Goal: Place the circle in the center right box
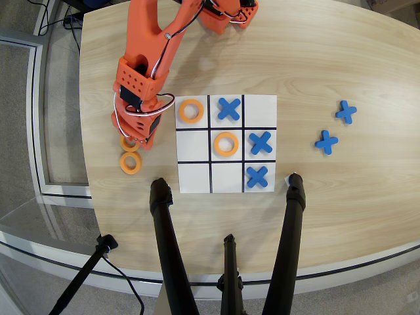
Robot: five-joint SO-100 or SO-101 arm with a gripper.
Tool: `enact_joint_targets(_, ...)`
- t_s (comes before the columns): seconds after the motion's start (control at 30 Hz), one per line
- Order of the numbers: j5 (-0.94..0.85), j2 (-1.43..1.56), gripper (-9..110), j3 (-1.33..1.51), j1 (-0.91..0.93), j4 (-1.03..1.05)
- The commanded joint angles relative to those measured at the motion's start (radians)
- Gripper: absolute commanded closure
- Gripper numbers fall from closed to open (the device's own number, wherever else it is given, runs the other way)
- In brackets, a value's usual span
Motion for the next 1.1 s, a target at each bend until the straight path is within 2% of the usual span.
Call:
enact_joint_targets(0.0, -0.005, 0.005, 86, -0.002, 0.008, -0.009)
enact_joint_targets(0.6, 0.005, 0.040, 86, 0.003, 0.020, -0.003)
enact_joint_targets(1.07, -0.005, 0.087, 86, 0.015, 0.037, 0.110)
